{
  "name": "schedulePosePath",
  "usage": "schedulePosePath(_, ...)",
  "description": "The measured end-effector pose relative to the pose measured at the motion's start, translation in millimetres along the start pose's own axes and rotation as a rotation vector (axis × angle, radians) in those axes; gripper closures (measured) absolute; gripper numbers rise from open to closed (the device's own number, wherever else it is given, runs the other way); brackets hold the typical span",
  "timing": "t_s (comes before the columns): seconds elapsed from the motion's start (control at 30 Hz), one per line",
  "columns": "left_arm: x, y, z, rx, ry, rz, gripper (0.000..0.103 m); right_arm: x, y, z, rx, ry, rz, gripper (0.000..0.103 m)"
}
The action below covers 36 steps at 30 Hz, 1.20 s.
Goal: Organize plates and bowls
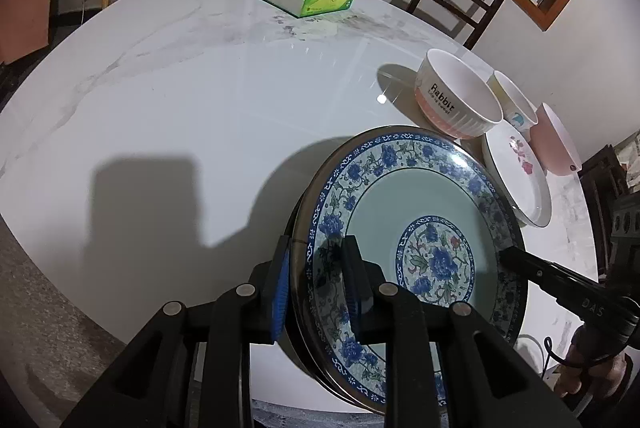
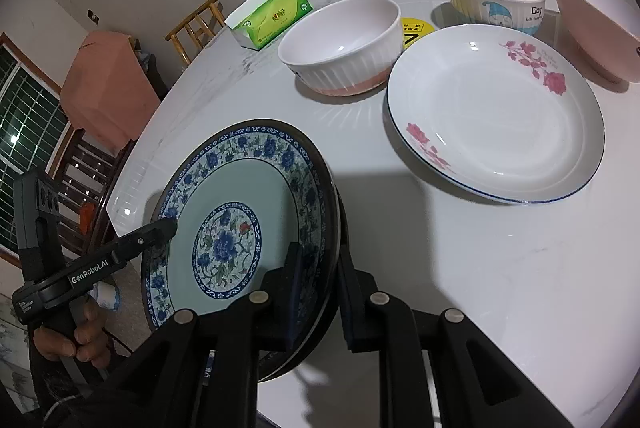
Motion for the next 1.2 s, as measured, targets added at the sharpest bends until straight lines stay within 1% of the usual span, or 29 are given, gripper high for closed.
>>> schedulePosePath(0.07, 0.6, -0.1, 0.5, 0.036, -0.014, 0.005, 0.082, 0.0, -1.0, -3.2, -0.015, 0.022, 0.001, 0.084)
schedulePosePath(0.1, 1.0, 0.3, 1.3, 0.042, -0.025, 0.012, 0.082, 0.7, -0.2, -5.1, -0.031, 0.041, 0.01, 0.083)
schedulePosePath(0.13, 1.8, 1.4, 3.2, 0.029, -0.032, 0.018, 0.082, 0.8, 0.1, -6.2, -0.039, 0.052, 0.012, 0.083)
schedulePosePath(0.2, 2.5, 1.6, 5.9, 0.013, -0.037, 0.019, 0.082, 0.7, -2.2, -4.2, -0.027, 0.041, -0.004, 0.083)
schedulePosePath(0.27, 3.2, 0.7, 10.3, 0.022, -0.053, 0.022, 0.082, 1.0, -2.3, -3.2, -0.031, 0.043, -0.001, 0.083)
schedulePosePath(0.37, 3.6, 0.7, 15.3, 0.011, -0.054, 0.024, 0.082, 1.1, -2.5, -3.9, -0.037, 0.054, -0.002, 0.083)
schedulePosePath(0.6, 6.0, 4.7, 21.2, 0.038, -0.061, 0.048, 0.08, -1.2, -3.0, -4.8, -0.056, 0.078, -0.01, 0.083)
schedulePosePath(0.67, 6.4, 5.0, 23.3, 0.057, -0.062, 0.052, 0.077, -1.8, -3.5, -4.3, -0.062, 0.079, -0.015, 0.083)
schedulePosePath(0.73, 6.1, 5.4, 26.1, 0.065, -0.068, 0.059, 0.069, -2.6, -3.8, -2.7, -0.068, 0.079, -0.017, 0.083)
schedulePosePath(0.77, 6.0, 5.8, 28.8, 0.071, -0.073, 0.063, 0.067, -3.2, -3.3, -1.9, -0.071, 0.08, -0.015, 0.082)
schedulePosePath(0.8, 6.0, 6.1, 31.0, 0.075, -0.078, 0.067, 0.063, -3.7, -2.4, -1.5, -0.074, 0.083, -0.012, 0.079)
schedulePosePath(0.93, 7.2, 7.1, 43.5, 0.087, -0.096, 0.082, 0.05, -0.4, 7.7, -5.5, -0.088, 0.118, 0.037, 0.077)
schedulePosePath(1.07, 9.8, 10.2, 59.7, 0.112, -0.121, 0.116, 0.048, 2.7, 21.7, -3.4, -0.132, 0.137, 0.098, 0.077)
schedulePosePath(1.2, 10.8, 11.3, 79.3, 0.107, -0.151, 0.152, 0.043, 2.2, 38.0, 10.6, -0.203, 0.145, 0.174, 0.077)
Point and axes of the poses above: each gripper's, at about its wrist camera, not at the fingertips, and y roughly against the way its jaws point, z to its right, x to its top, the point moved 3 cm from there along -y, roughly the way its jaws point, and after that the axes turned 6 degrees about z, right-handed, at the moved point
